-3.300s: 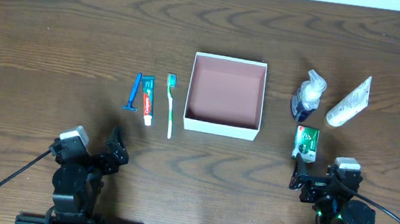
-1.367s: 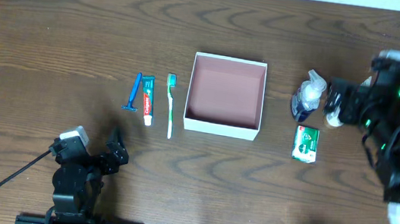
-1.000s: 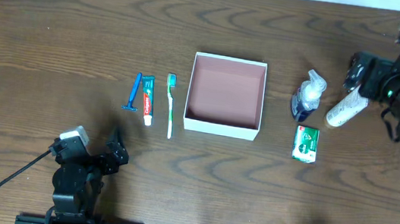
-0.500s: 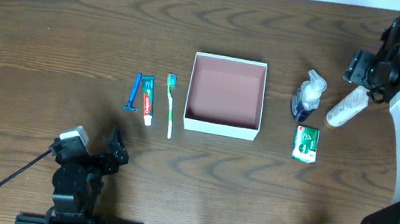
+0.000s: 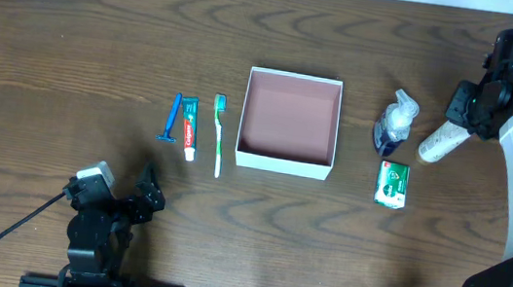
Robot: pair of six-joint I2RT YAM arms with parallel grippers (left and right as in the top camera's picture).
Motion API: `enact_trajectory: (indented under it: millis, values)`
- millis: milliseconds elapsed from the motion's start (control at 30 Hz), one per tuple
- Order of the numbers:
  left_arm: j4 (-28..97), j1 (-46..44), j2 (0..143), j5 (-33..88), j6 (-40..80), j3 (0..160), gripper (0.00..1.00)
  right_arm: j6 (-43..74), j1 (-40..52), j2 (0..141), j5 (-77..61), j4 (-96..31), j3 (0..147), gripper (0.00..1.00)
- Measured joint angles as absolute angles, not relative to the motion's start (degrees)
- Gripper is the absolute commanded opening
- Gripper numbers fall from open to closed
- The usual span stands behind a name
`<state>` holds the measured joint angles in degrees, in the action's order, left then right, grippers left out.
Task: Pack container
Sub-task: 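Reach the right gripper to the white lotion tube and grasp it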
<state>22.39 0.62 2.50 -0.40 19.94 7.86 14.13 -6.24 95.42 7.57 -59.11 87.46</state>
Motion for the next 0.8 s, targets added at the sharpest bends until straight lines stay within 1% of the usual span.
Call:
enact_trajectory:
  millis: [33,67,233,400,567,700,800]
  values:
    - [22.4,0.6,2.5,-0.4,19.9,7.9,0.98,14.3,-6.2,95.4,7.6,-59.1,87.5,0.04]
    - [22.4,0.6,2.5,-0.4,19.9,7.9,0.98,14.4,-6.2,95.4,7.6,-59.2,87.5,0.01]
    - [22.4,0.6,2.5,-0.4,19.9,7.9,0.98,14.9,-6.2,95.0,7.6,-59.9,87.5,0.01]
    - [22.4,0.6,2.5,-0.4,19.9,7.9,0.98,15.1,-6.2,92.2,7.6,-64.6,88.4,0.01]
    - [22.4,0.6,2.5,-0.4,19.9,7.9,0.98,15.4,-5.9,87.0,7.6,-67.7,96.0,0.01]
    - [22.4,0.6,2.5,-0.4,19.9,7.9,0.98,15.5,-2.0,83.9,7.0,-71.7,105.6,0.01]
    - [22.4,0.6,2.5,-0.4,19.9,7.9,0.98,15.5,3.3,82.9,6.4,-73.1,110.1,0.01]
